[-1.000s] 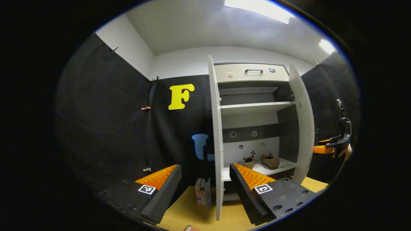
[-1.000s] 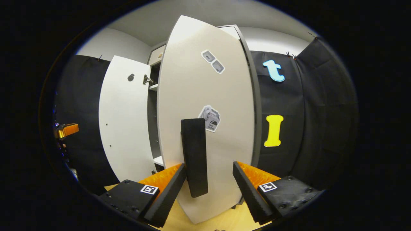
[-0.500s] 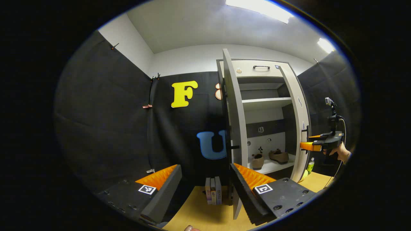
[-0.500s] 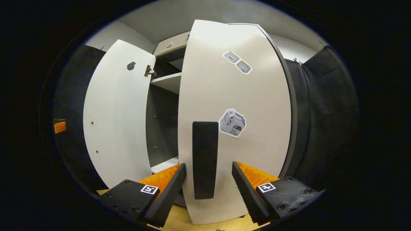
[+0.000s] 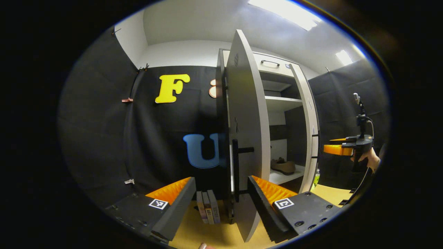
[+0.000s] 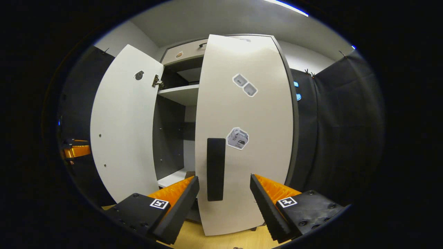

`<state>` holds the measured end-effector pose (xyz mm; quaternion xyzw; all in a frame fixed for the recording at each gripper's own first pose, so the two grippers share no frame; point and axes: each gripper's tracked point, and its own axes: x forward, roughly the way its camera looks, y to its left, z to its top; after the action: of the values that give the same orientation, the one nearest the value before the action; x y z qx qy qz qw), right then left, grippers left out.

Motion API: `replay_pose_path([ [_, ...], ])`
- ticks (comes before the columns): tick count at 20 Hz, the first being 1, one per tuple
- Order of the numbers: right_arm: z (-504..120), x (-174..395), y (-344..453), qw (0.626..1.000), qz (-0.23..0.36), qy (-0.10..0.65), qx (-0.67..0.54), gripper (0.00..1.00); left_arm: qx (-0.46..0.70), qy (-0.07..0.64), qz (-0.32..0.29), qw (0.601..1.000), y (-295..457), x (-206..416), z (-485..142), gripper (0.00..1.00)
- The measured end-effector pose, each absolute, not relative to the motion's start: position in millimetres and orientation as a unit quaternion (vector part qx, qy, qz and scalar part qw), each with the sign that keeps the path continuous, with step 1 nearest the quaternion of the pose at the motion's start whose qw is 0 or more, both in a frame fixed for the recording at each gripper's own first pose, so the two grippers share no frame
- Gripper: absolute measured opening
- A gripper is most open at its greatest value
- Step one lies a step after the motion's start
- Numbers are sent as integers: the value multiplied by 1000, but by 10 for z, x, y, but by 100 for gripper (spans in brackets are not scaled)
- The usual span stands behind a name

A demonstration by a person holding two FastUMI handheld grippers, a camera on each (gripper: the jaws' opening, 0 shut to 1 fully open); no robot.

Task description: Grab one shoe with the right hand and put it into the shoe cabinet, grab the other shoe with the left hand and put it into the shoe cabinet; then close the right door with the right hand and the left door with the left hand.

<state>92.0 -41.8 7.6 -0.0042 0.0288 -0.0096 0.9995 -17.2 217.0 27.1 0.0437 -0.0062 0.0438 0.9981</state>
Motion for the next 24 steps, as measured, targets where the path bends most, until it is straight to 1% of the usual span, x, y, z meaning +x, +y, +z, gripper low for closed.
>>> replay_pose_path([
  [3, 121, 613, -573, 999, -33, 32, -3, 98, 54, -4, 27, 998, 2167, -7, 274, 95],
  [5, 102, 472, -654, 998, -45, 39, -12, 98, 38, -6, 18, 999, 2122, 18, 272, 92],
  [8, 23, 334, -740, 997, -55, 56, -29, 98, 17, -4, 0, 1000, 1994, 53, 262, 92],
  [12, -73, 306, -851, 995, -62, 69, -26, 98, 26, -5, -34, 999, 1629, 228, 269, 92],
  [16, -107, 270, -1075, 994, -75, 74, -17, 98, 42, -10, -41, 998, 1401, 465, 320, 92],
  [19, -126, 225, -1297, 993, -88, 78, -7, 98, 32, -10, -68, 997, 1101, 668, 324, 92],
  [22, -137, 206, -1541, 991, -103, 81, -4, 98, 49, -16, -105, 993, 673, 914, 360, 92],
  [24, -137, 148, -1707, 990, -113, 83, -1, 98, 78, -19, -102, 992, 486, 1140, 340, 92],
])
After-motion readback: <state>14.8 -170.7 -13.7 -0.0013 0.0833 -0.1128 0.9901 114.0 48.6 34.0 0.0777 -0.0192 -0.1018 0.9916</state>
